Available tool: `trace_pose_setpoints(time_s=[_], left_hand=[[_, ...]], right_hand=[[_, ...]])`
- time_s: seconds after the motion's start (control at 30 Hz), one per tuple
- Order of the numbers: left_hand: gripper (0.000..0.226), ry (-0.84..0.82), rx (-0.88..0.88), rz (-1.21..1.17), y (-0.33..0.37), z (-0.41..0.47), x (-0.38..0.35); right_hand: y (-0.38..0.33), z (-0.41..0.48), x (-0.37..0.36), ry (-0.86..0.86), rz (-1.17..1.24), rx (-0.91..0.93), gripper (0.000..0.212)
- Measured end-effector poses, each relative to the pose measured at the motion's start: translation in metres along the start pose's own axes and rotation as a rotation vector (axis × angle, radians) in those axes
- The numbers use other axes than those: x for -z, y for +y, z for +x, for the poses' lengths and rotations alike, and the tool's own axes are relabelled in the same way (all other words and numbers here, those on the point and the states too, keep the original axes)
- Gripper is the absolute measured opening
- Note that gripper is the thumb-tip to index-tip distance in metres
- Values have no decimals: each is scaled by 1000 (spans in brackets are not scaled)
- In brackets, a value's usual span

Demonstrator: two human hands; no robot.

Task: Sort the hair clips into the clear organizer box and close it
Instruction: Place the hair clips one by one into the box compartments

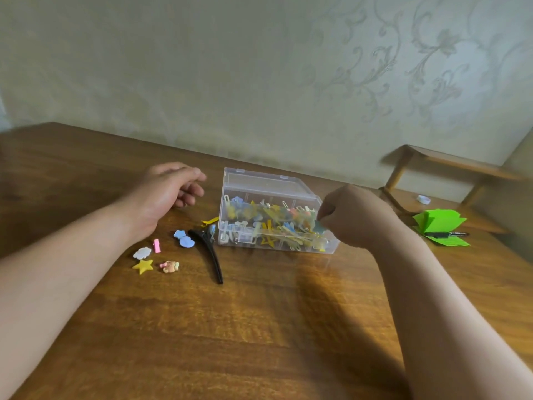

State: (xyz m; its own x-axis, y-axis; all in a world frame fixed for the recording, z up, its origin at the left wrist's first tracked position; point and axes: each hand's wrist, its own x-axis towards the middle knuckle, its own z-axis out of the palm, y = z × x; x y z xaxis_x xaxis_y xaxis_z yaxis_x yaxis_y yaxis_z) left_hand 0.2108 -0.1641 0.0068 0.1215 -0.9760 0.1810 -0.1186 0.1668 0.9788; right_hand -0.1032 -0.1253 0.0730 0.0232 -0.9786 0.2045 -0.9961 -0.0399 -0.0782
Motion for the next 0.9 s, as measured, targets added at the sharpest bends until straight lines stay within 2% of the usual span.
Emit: trace_pose_setpoints(time_s=[0.23, 0.4, 0.5, 0.6, 0.7, 0.9], left_hand=[[23, -3, 2, -3, -2, 1, 2], [23, 25, 25, -3, 2, -4, 3], [23, 50, 35, -39, 6, -4, -2], [23, 38, 58, -68, 7, -2, -2], [24, 37, 62, -76, 6, 0, -2], [27, 48, 51, -80, 4, 4, 0]], right_hand=[[-3, 0, -1, 19, 30, -1, 25], [-26, -6, -1, 135, 83, 93, 19], [-59, -21, -2, 186, 243, 248, 13], [-98, -45, -8, 148, 352, 480, 12], [-134, -67, -18, 73, 359, 659, 13], [-170, -75, -49, 91, 232, 845, 17]])
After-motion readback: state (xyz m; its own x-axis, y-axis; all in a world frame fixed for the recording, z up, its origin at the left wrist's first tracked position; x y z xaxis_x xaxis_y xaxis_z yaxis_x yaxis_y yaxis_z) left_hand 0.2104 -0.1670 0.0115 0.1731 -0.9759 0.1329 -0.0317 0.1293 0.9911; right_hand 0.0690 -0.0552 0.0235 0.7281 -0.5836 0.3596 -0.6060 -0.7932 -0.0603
